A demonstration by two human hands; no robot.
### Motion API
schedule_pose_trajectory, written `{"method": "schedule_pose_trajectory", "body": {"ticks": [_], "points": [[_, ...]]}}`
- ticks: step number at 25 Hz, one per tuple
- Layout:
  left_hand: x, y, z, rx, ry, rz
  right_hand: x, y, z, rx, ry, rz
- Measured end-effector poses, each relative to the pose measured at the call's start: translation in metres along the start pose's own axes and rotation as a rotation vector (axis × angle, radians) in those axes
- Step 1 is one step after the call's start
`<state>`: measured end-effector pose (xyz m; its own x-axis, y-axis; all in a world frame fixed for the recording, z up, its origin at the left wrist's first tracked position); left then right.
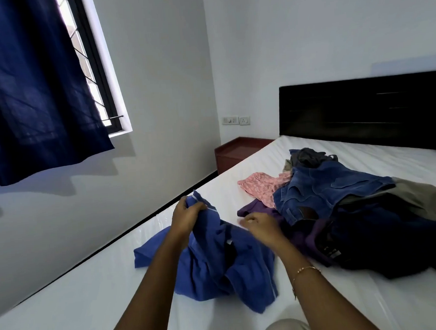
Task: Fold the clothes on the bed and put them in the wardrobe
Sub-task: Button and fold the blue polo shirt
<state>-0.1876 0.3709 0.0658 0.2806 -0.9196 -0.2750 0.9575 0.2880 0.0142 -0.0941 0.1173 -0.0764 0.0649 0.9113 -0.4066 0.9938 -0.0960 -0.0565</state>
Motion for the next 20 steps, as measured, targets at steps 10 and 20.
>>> {"method": "schedule_pose_trajectory", "body": {"ticks": [10, 20], "points": [[-0.038, -0.030, -0.043, -0.100, 0.160, 0.006, 0.067, -0.043, 0.055, -0.209, -0.418, -0.103], [-0.019, -0.062, -0.089, -0.227, -0.121, -0.245, 0.091, -0.056, 0.018, -0.435, -0.446, -0.094]]}}
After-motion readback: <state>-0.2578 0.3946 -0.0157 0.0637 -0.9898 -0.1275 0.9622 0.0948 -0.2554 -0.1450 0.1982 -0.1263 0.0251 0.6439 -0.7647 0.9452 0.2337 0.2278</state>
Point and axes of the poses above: each hand's wrist, its own y-axis towards the middle knuckle, its own x-axis out of the palm, z = x × y, the point moved 8 cm from there along y, towards the middle knuckle, and after that the axes turned 9 degrees about y, right-handed, at the moved point
